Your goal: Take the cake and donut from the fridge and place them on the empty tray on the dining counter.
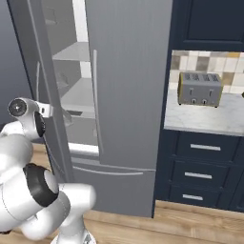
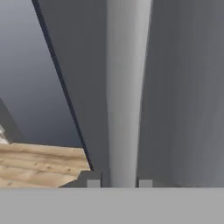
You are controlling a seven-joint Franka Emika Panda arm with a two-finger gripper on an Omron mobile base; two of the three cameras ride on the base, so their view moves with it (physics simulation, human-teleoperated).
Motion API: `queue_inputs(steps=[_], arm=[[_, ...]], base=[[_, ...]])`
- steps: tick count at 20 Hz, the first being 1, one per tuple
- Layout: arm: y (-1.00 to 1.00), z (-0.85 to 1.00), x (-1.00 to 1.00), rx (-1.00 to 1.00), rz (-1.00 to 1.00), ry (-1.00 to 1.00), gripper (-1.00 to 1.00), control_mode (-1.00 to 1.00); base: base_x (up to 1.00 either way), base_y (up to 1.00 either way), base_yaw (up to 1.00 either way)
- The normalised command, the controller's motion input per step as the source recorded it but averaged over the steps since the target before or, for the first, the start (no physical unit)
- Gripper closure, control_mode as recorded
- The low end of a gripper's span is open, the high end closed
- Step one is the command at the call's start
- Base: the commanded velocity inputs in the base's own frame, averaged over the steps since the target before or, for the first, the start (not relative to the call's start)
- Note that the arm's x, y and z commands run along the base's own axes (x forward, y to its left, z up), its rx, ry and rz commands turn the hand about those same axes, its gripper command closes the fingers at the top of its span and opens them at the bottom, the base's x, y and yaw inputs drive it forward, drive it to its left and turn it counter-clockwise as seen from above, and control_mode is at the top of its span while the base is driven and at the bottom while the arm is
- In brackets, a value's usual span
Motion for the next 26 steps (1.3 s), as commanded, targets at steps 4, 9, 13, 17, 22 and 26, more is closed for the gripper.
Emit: queue_inputs(steps=[4,9,13,17,22,26], arm=[[0.17,0.0,-0.24,0.0,0.0,0.08,1.0,-1.0],[0.11,0.0,-0.42,0.0,0.0,0.07,1.0,-1.0],[-0.03,0.02,-0.72,0.02,-0.03,0.02,1.0,-1.0],[-0.49,0.02,-0.95,0.13,-0.17,0.0,-1.0,-1.0],[-0.6,0.31,-0.77,0.27,-0.11,0.01,-1.0,-1.0],[-0.53,0.46,-0.29,0.26,-0.01,0.08,-1.0,-1.0]], base=[[0.0,0.0,0.0],[0.0,0.0,0.0],[0.0,0.0,0.0],[0.0,0.0,0.0],[0.0,0.0,0.0],[0.0,0.0,0.0]])
